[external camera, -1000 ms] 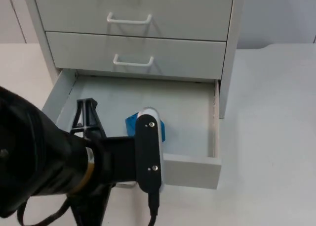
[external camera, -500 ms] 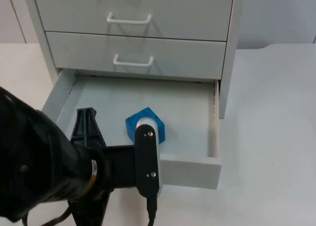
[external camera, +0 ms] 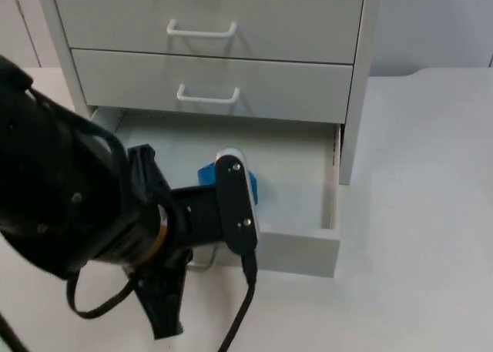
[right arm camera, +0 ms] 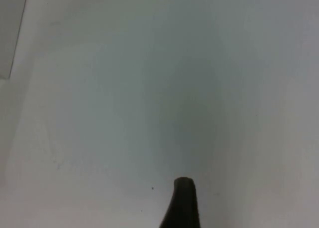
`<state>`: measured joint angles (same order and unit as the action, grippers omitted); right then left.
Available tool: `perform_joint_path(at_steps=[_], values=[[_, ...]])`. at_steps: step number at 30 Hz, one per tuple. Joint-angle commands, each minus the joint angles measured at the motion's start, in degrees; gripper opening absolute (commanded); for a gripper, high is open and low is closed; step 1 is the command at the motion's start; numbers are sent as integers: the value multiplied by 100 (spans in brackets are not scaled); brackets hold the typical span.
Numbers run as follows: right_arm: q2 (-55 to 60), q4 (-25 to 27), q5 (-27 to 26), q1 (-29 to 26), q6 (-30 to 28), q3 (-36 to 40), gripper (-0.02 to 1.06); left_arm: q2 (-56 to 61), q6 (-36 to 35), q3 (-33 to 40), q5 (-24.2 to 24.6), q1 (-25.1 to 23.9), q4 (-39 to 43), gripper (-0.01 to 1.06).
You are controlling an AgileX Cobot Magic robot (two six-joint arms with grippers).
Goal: Open the drawer with the left hand, place the block into the drawer with the right hand, then close the drawer with the left hand.
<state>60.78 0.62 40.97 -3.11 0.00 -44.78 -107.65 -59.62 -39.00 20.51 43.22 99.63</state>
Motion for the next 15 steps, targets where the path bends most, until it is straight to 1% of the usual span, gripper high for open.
perform_joint_path(at_steps=[1, 3, 5, 7, 8, 11, 13, 15], values=[[-37, 1, -54, -13, 0, 29, 65, 11, 69, -274, 130, -61, 32, 0], [-37, 1, -54, -13, 0, 29, 65, 11, 69, -370, 106, -80, 32, 0], [-37, -26, -54, -13, 0, 29, 65, -65, 69, -570, -21, -266, 32, 0], [-37, -26, -54, -13, 0, 29, 65, -91, 69, -613, -51, -299, 32, 0], [-37, -26, -54, -13, 0, 29, 65, -150, 69, -731, -159, -445, 32, 0], [-37, -26, -54, -13, 0, 29, 65, -274, 81, -963, -224, -631, 32, 0], [-37, -26, -54, -13, 0, 29, 65, -302, 92, -1022, -236, -688, 32, 0], [-37, -26, -54, -13, 0, 29, 65, -344, 144, -1163, -359, -785, 32, 0]])
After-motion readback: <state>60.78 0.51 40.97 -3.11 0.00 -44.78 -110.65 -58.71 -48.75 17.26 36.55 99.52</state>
